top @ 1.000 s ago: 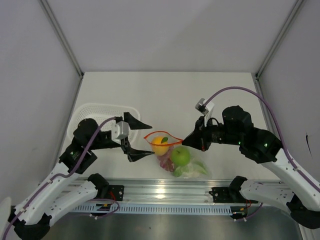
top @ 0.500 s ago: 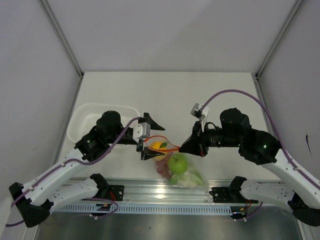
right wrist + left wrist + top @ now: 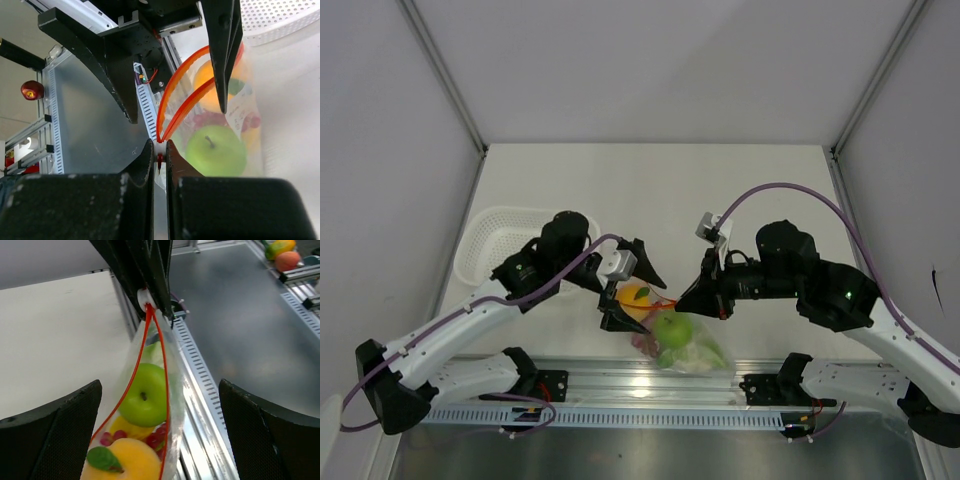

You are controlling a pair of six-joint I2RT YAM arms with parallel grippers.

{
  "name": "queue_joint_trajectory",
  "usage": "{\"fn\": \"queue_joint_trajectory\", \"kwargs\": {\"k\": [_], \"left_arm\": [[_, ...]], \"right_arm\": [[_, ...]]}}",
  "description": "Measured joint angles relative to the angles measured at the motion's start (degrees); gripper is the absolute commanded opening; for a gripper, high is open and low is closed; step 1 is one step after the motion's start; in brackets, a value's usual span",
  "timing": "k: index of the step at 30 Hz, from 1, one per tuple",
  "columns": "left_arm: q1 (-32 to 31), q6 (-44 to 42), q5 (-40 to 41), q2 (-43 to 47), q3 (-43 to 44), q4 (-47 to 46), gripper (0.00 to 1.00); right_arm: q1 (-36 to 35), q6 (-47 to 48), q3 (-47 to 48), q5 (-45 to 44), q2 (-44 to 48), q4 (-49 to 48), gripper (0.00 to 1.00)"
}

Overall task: Place the food in the zip-top bag and seal the zipper
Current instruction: Zip the zipper food storage bag at the center of the board.

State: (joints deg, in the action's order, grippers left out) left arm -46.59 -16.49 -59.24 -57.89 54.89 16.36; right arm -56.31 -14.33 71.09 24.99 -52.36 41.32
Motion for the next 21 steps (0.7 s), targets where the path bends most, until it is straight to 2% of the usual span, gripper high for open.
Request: {"fn": "queue_joint_trajectory", "kwargs": {"k": [4,8,11,12,14,15,17,18,21], "left_arm": [[-0.07,-0.07,-4.02,-3.15,1.95,3.04,0.99],[-0.07,-0.07,-4.66,-6.51,4.11,5.64,0.99],[-0.07,-0.09,-5.03,-8.48,5.07,7.21,0.90],[-0.07,-0.11,-5.05,-9.03,5.33,8.09,0.81],[-0.07,-0.24,-4.92,-9.55,5.53,9.22,0.72],[-0.07,-0.48,-4.74,-9.64,5.62,10.03,0.60],[-0.07,-0.59,-3.91,-9.64,5.88,11.80,0.49],[-0.11,-0.70,-3.19,-9.66,6.12,12.66,0.37],[-0.13,-0.66,0.02,-9.84,7.21,15.78,0.16]], "right_arm": [[-0.50,0.04,0.00,-0.33,-0.02,-0.02,0.00],[-0.98,0.04,0.00,-0.66,-0.26,-0.07,0.00],[-1.33,0.04,0.00,-1.18,-0.37,-0.07,0.00],[-1.38,0.04,0.00,-1.60,-0.37,-0.07,0.00],[-1.46,0.02,0.00,-2.69,-0.35,-0.09,0.00],[-1.51,0.02,0.00,-3.28,-0.35,-0.09,0.00],[-1.60,-0.04,0.00,-5.05,-0.33,-0.11,0.00],[-1.60,-0.11,0.00,-5.88,-0.31,-0.13,0.00],[-1.64,-0.46,-0.11,-8.50,-0.31,-0.59,0.00]]}}
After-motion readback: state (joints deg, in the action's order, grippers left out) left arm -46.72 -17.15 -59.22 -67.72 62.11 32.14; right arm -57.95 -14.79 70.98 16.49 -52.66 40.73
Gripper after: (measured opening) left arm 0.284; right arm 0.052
